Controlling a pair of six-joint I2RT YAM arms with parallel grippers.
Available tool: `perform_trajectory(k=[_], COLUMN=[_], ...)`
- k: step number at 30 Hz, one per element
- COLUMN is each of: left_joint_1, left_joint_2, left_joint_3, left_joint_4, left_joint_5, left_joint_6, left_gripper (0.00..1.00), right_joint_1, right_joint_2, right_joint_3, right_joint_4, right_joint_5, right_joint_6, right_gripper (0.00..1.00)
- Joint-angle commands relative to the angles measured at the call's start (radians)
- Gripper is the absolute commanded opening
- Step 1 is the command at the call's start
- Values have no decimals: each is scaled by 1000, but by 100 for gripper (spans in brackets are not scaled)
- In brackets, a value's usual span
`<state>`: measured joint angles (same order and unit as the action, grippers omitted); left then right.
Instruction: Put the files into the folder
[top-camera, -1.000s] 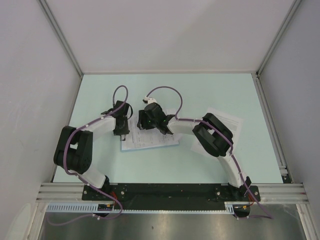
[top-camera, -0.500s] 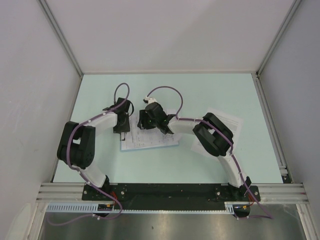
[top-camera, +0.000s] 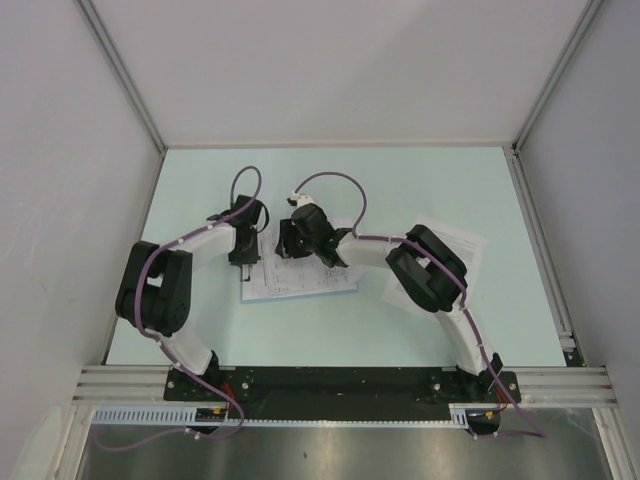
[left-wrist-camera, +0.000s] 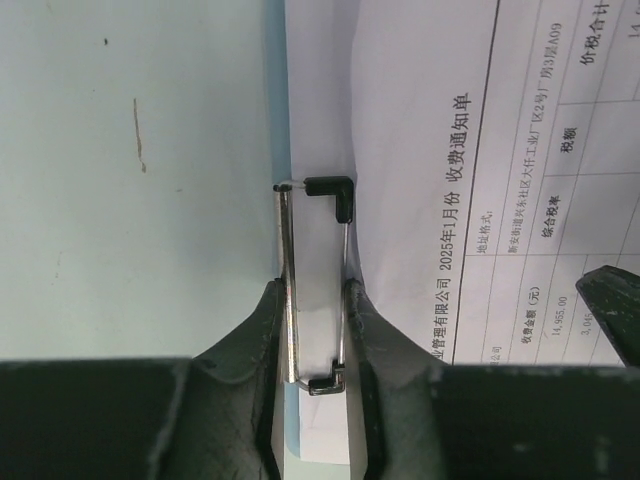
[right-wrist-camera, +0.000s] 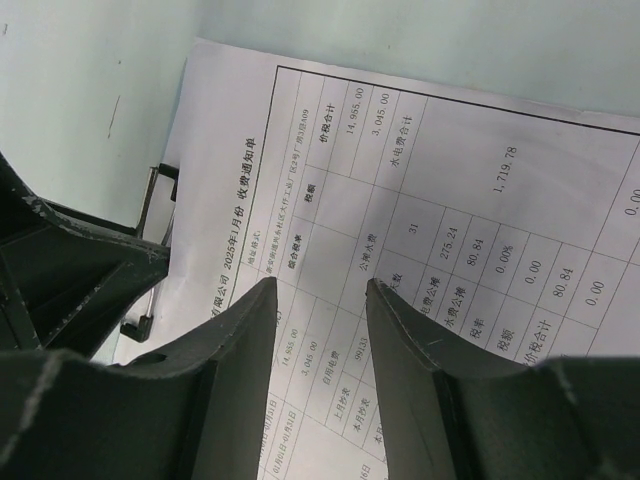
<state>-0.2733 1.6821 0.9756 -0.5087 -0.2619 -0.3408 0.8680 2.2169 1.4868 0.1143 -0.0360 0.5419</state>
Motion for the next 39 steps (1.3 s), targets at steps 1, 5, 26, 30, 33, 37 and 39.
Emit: perform_trajectory(k=[1, 5, 26, 30, 33, 37, 39], left_joint_1=[22, 95, 155, 160, 161, 161, 158], left_joint_2=[54, 36, -150, -118, -72, -29, -63], left_joint_3=[-23, -52, 8, 14, 21, 29, 15], left_joint_4=[36, 55, -37, -45, -33, -33, -24], left_joint_5=[93, 202, 176, 164, 155, 129, 128], left_joint_6=[42, 63, 88, 97, 109, 123, 114], left_gripper=[16, 8, 46, 85, 81, 71, 64], right_joint_1=[6, 8, 5, 8, 8, 6, 6], right_joint_2=[67, 72, 106, 104, 102, 101, 101], right_joint_3=[-39, -39, -40, -39, -40, -40, -40], right_joint_4=[-122, -87, -81, -76, -74, -74, -76], right_joint_5=[-27, -48, -90, -91, -96, -99, -99], right_joint_6=[-10, 7, 98, 89, 84, 79, 76], right_gripper=[47, 48, 49, 49, 49, 48, 48])
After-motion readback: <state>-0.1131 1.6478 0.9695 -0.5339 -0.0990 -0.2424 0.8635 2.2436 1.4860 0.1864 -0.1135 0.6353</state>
